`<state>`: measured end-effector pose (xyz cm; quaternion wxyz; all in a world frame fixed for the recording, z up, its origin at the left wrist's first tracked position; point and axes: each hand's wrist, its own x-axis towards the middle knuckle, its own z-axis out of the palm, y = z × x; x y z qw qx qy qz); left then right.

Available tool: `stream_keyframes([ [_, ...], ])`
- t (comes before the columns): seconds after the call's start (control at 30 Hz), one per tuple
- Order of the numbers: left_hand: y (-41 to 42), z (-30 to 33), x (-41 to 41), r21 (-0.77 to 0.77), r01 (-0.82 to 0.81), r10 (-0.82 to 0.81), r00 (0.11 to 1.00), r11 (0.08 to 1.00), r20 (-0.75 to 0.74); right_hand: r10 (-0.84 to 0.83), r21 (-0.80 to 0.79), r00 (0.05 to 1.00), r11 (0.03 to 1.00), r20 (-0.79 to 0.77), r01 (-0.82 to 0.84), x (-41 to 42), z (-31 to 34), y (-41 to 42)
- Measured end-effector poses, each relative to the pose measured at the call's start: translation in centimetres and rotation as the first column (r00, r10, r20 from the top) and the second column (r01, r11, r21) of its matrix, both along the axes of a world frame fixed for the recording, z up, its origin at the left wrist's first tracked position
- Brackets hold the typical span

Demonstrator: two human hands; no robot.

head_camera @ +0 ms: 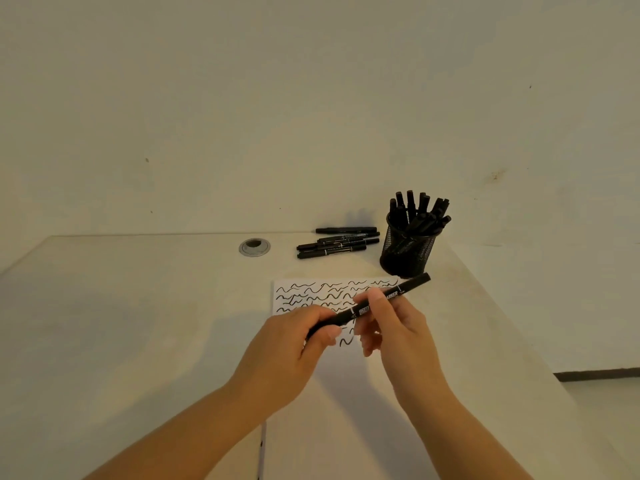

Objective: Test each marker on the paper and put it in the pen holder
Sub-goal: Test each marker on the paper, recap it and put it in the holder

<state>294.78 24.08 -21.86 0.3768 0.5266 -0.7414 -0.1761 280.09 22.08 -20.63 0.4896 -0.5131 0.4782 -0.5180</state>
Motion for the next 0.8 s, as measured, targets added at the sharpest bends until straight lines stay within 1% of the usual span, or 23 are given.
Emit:
stream_keyframes([
  [0.07, 1.0, -0.2, 0.4, -0.049, 0.010, -0.005, 0.994, 0.999, 0.106, 0.096, 0.033, 0.995, 0.995, 0.002, -0.096, 0.7, 0.0, 0.9],
  [0.13, 2.0, -0.5, 0.9, -0.078, 0.016, 0.002, 0.976, 0.997, 0.220, 0.150, 0.033, 0.986, 0.988, -0.068, -0.148, 1.3, -0.3, 1.6],
  [0.17, 2.4, -0.5, 1.2, -0.063, 0.011, 0.004, 0.971, 0.998, 0.238, 0.155, 0.032, 0.983, 0.988, -0.099, -0.153, 1.5, -0.4, 1.9],
  [0.2, 2.8, -0.5, 1.4, -0.019, 0.013, -0.008, 0.975, 1.000, 0.221, 0.155, 0.040, 0.982, 0.988, -0.107, -0.152, 1.9, -0.6, 2.2],
  [0.23, 3.2, -0.5, 1.5, 0.037, 0.027, -0.033, 0.985, 0.999, 0.168, 0.152, 0.053, 0.984, 0.988, -0.089, -0.148, 2.3, -0.7, 2.5],
  [0.3, 3.6, -0.6, 2.1, 0.163, 0.082, -0.086, 0.996, 0.983, 0.020, 0.092, 0.082, 0.996, 0.992, -0.013, -0.091, 2.6, -0.7, 2.5],
  [0.33, 3.8, -0.7, 2.7, 0.223, 0.102, -0.096, 0.995, 0.970, -0.038, 0.016, 0.096, 1.000, 0.995, 0.026, -0.019, 2.4, -0.6, 2.1],
  [0.37, 4.1, -0.9, 3.5, 0.269, 0.106, -0.091, 0.994, 0.957, -0.065, -0.074, 0.110, 0.995, 0.992, 0.068, 0.066, 1.7, -0.3, 1.5],
  [0.4, 4.4, -1.1, 4.4, 0.293, 0.083, -0.072, 0.996, 0.953, -0.048, -0.153, 0.118, 0.981, 0.983, 0.115, 0.139, 0.8, 0.0, 0.8],
  [0.43, 4.5, -1.3, 5.5, 0.281, 0.032, -0.040, 0.999, 0.959, 0.021, -0.201, 0.114, 0.969, 0.976, 0.144, 0.186, -0.1, 0.3, 0.3],
  [0.47, 4.7, -1.5, 6.5, 0.239, -0.027, -0.005, 0.991, 0.971, 0.134, -0.214, 0.098, 0.969, 0.974, 0.125, 0.203, -0.8, 0.3, -0.1],
  [0.53, 4.7, -2.0, 7.7, 0.129, -0.105, 0.051, 0.929, 0.986, 0.366, -0.176, 0.056, 0.984, 0.983, -0.018, 0.177, -1.1, -0.4, -0.2],
  [0.57, 4.7, -2.2, 7.9, 0.089, -0.109, 0.060, 0.902, 0.990, 0.427, -0.145, 0.038, 0.987, 0.988, -0.076, 0.148, -0.7, -0.9, 0.0],
  [0.63, 4.3, -2.6, 7.5, 0.089, -0.073, 0.026, 0.896, 0.993, 0.443, -0.080, 0.013, 0.988, 0.996, -0.131, 0.083, 0.4, -1.8, 0.4],
  [0.7, 4.0, -3.0, 6.9, 0.109, -0.034, -0.011, 0.921, 0.993, 0.390, -0.019, 0.015, 0.990, 1.000, -0.137, 0.021, 1.3, -2.1, 0.3],
  [0.8, 3.4, -3.2, 6.7, 0.096, -0.021, -0.013, 0.940, 0.995, 0.342, 0.071, 0.067, 0.987, 0.996, -0.146, -0.062, 2.6, -2.3, -0.3],
])
